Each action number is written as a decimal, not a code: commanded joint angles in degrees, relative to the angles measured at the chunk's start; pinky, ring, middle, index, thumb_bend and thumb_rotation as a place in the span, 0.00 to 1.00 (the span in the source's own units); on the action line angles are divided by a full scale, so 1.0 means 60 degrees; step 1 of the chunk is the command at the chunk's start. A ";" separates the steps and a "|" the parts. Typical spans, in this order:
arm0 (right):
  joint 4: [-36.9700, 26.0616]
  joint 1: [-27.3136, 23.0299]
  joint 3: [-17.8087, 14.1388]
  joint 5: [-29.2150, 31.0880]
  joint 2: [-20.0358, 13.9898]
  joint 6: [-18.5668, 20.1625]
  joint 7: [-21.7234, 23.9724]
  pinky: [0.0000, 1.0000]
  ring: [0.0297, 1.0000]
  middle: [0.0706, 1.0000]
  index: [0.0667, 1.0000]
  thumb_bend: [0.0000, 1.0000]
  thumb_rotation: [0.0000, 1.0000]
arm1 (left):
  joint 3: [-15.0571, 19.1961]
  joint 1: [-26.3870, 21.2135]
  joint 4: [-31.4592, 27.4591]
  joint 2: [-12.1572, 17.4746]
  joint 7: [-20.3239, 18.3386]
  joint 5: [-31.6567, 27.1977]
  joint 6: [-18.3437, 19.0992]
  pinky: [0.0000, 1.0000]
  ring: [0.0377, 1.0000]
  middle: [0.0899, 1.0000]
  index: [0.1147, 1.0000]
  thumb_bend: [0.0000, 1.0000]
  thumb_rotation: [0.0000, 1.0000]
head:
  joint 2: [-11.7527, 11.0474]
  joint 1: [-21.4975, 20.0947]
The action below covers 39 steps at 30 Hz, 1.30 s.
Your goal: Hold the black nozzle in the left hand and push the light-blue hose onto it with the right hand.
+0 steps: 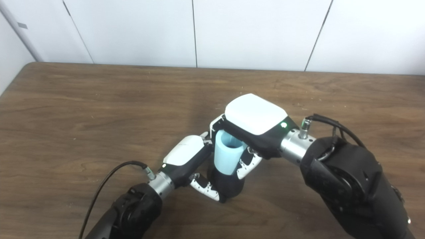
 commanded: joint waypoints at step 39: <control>0.0337 0.0755 0.0145 -0.0894 0.0981 -0.0731 0.0479 0.26 0.34 0.46 0.50 0.51 0.00 | 0.0687 0.0385 -0.0109 0.0641 -0.0523 -0.0014 -0.0220 1.00 0.71 0.45 0.40 0.52 0.00 | 0.0133 -0.0554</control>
